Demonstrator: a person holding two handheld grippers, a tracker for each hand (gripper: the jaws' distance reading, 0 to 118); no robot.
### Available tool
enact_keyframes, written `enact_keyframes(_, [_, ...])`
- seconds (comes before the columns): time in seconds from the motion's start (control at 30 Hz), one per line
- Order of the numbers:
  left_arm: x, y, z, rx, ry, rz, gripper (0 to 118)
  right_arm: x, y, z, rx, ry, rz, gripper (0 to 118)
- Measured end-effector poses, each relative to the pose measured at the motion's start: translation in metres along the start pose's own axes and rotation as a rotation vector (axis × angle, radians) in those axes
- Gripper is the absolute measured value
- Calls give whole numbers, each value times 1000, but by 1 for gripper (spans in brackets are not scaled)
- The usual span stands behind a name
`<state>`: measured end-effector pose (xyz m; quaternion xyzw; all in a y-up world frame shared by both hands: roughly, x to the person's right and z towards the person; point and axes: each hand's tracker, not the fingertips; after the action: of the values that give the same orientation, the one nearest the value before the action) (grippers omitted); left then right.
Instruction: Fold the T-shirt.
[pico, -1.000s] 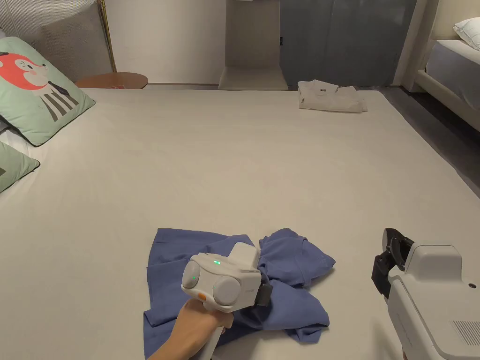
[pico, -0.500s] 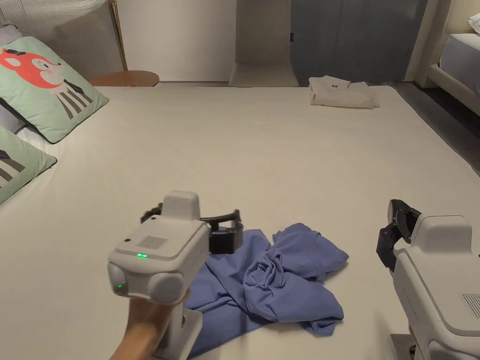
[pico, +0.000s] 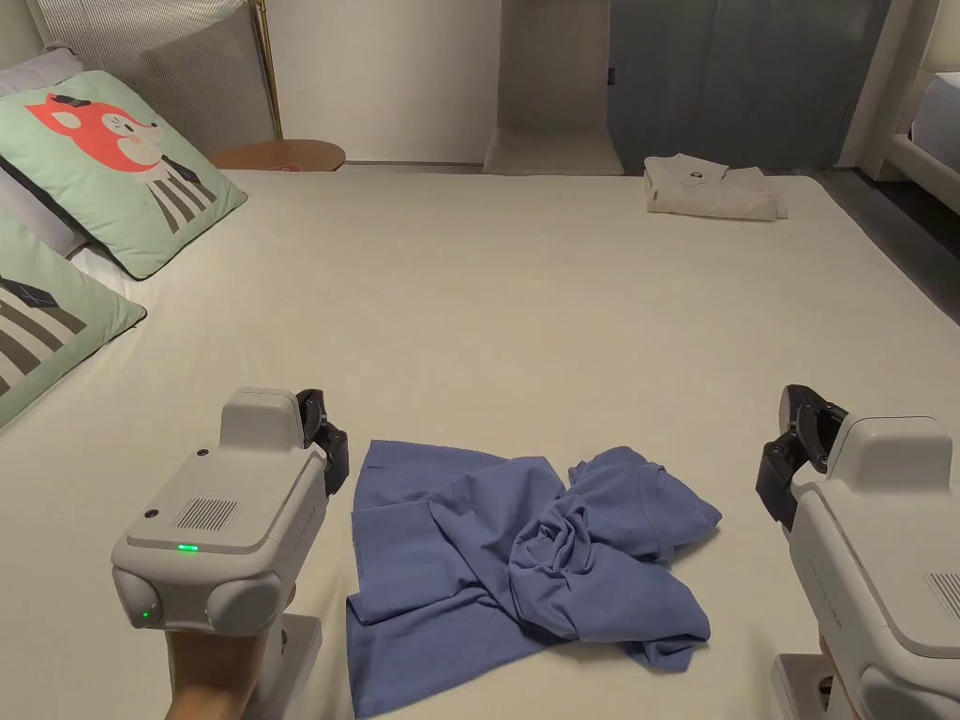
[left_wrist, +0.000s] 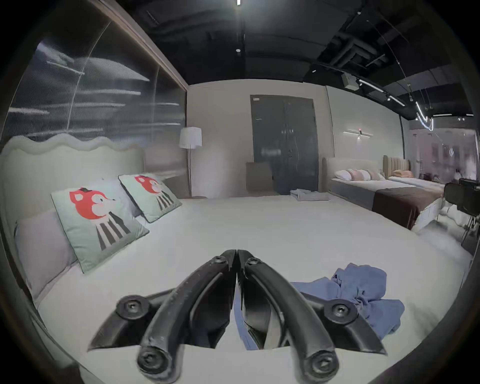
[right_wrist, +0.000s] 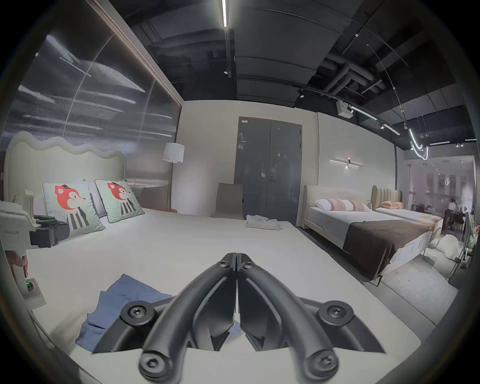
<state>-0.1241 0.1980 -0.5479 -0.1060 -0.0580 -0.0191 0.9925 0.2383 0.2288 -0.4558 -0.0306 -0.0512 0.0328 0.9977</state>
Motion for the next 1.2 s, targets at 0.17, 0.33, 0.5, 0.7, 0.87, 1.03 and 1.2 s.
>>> enact_keyframes(0.17, [-5,-13,-16,-282,-19,21,0,-1,-4,-4,-6,7,1,1])
enact_keyframes(0.33, [-7,-50,-25,-490,-79,120,0,1,-13,-5,-24,11,0,1])
enact_keyframes(0.5, [1,-89,-18,-619,-128,165,0,1,-15,-3,-43,16,4,1])
enact_keyframes(0.7, [18,-111,-13,-679,-144,197,87,3,-27,-7,-72,24,-9,1])
enact_keyframes(0.87, [31,-122,-24,-705,-107,149,71,5,-32,-7,-91,30,-12,1])
enact_keyframes(1.03, [45,-135,-24,-684,-73,48,31,9,-39,-8,-99,27,-15,1])
enact_keyframes(1.2, [47,-128,-20,-657,-130,65,3,9,-42,-14,-124,25,-19,1])
